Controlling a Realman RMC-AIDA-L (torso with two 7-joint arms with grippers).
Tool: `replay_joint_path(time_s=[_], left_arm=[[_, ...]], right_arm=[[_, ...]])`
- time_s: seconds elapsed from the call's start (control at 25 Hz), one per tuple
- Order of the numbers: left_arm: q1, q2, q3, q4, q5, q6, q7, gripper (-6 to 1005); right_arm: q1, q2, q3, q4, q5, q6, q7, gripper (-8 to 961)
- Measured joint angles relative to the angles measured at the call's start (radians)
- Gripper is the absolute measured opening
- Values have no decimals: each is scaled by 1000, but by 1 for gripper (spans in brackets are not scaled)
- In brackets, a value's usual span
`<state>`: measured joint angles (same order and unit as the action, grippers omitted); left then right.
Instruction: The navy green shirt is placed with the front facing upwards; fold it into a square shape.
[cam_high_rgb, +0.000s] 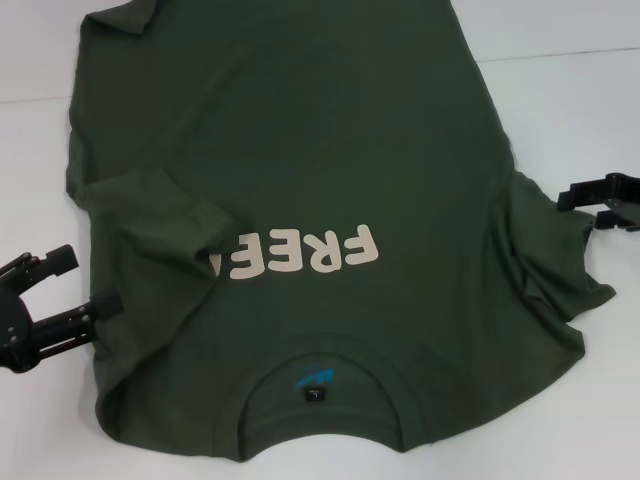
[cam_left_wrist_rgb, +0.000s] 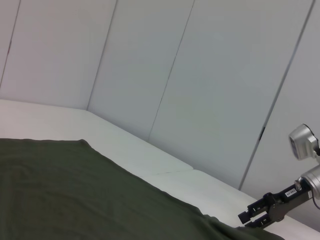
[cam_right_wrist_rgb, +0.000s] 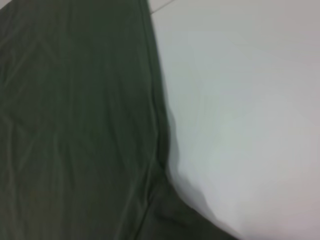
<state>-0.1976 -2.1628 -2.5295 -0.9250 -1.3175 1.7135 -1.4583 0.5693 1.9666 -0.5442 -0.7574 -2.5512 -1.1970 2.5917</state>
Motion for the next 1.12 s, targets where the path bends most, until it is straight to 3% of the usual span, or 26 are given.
replay_joint_path(time_s=[1.12], left_arm=[[0,0,0,0,-2,0,-1,933]], right_arm=[[8,10,6,18,-13,44,14,732]])
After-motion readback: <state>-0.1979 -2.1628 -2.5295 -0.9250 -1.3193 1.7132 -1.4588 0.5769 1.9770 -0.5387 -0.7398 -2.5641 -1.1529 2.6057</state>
